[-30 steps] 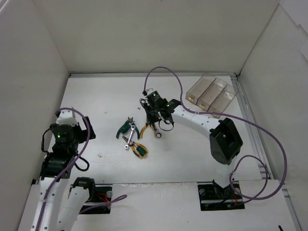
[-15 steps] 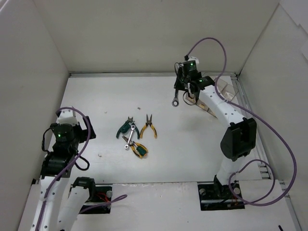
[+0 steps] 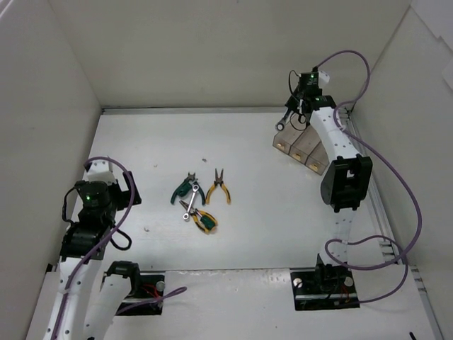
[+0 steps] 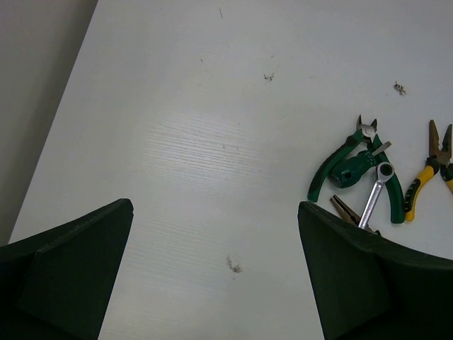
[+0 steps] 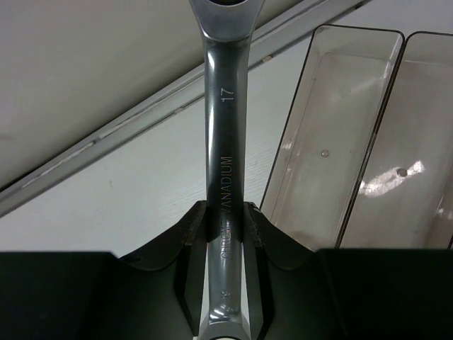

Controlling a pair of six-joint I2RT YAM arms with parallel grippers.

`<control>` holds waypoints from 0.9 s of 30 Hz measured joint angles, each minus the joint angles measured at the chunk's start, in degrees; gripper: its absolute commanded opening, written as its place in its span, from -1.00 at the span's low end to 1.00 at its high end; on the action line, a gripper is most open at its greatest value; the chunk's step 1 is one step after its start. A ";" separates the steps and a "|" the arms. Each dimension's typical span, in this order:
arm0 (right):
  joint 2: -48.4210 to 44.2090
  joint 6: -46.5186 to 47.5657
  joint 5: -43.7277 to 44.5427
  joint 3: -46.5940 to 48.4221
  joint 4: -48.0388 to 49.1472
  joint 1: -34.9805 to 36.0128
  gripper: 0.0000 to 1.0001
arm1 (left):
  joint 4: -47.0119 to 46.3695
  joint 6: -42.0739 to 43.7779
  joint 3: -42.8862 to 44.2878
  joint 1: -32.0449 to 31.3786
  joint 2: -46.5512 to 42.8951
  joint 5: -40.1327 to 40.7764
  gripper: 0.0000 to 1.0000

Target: Sort the tools into containers

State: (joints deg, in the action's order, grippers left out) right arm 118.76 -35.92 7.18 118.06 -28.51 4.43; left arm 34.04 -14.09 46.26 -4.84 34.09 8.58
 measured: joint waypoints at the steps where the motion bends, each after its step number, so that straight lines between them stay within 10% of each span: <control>1: 1.38 -0.20 0.13 0.92 -0.02 -0.26 -1.00 | 0.00 0.02 0.00 0.00 0.09 0.00 0.99; 27: 16.79 -1.75 0.63 7.93 0.87 -7.91 -1.00 | 0.00 0.22 -0.07 0.00 2.10 0.24 0.99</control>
State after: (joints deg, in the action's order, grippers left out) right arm 135.55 -37.67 7.81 125.99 -27.64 -3.49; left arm 34.04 -13.87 46.19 -4.84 36.18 8.82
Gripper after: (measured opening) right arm 0.210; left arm 0.996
